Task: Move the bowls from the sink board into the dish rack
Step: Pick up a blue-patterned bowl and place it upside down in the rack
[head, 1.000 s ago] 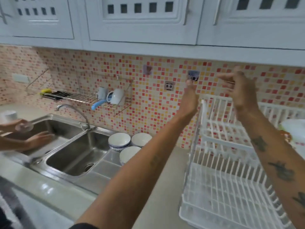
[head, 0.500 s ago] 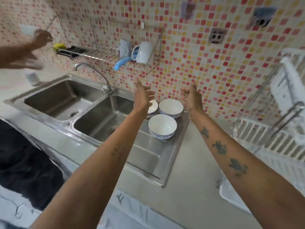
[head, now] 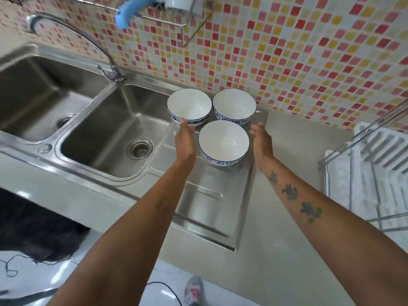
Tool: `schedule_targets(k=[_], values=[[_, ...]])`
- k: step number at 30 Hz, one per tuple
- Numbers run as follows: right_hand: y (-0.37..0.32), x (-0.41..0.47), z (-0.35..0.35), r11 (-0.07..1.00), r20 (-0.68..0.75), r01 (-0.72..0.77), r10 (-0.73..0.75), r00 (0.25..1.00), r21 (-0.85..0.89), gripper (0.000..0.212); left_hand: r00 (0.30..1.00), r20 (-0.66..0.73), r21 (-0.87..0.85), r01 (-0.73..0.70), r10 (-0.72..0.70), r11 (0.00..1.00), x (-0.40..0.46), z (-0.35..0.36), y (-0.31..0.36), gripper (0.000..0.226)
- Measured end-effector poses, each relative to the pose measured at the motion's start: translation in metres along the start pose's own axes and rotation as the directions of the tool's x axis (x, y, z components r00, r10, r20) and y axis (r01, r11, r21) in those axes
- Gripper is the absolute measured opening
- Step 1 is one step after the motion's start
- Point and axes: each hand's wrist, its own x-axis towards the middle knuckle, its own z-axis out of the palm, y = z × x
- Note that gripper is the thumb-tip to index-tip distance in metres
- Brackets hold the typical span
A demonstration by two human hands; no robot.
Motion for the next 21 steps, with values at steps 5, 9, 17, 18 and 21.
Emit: schedule_targets(k=[5, 9, 17, 18, 21], values=[[0.021, 0.013, 0.008, 0.997, -0.011, -0.058, 0.059, 0.998, 0.047, 0.059, 0.997, 0.035, -0.019, 0.063, -0.062, 0.998, 0.017, 0.016, -0.017, 0.054], [0.03, 0.021, 0.019, 0.986, -0.008, -0.104, 0.106, 0.994, 0.133, 0.03, 0.991, 0.053, -0.062, 0.122, -0.119, 0.991, 0.022, 0.023, -0.024, 0.051], [0.043, 0.028, 0.028, 0.957, -0.017, -0.145, 0.154, 0.988, 0.252, 0.023, 0.986, 0.021, -0.131, 0.164, -0.163, 0.978, 0.018, 0.034, -0.031, 0.037], [0.043, 0.027, 0.028, 0.953, -0.023, -0.147, 0.158, 0.987, 0.264, 0.023, 0.985, 0.011, -0.133, 0.171, -0.171, 0.976, 0.017, 0.033, -0.031, 0.035], [0.036, 0.017, 0.025, 0.95, -0.034, -0.127, 0.143, 0.989, 0.285, 0.023, 0.987, -0.018, -0.136, 0.158, -0.161, 0.978, 0.011, 0.033, -0.027, 0.029]])
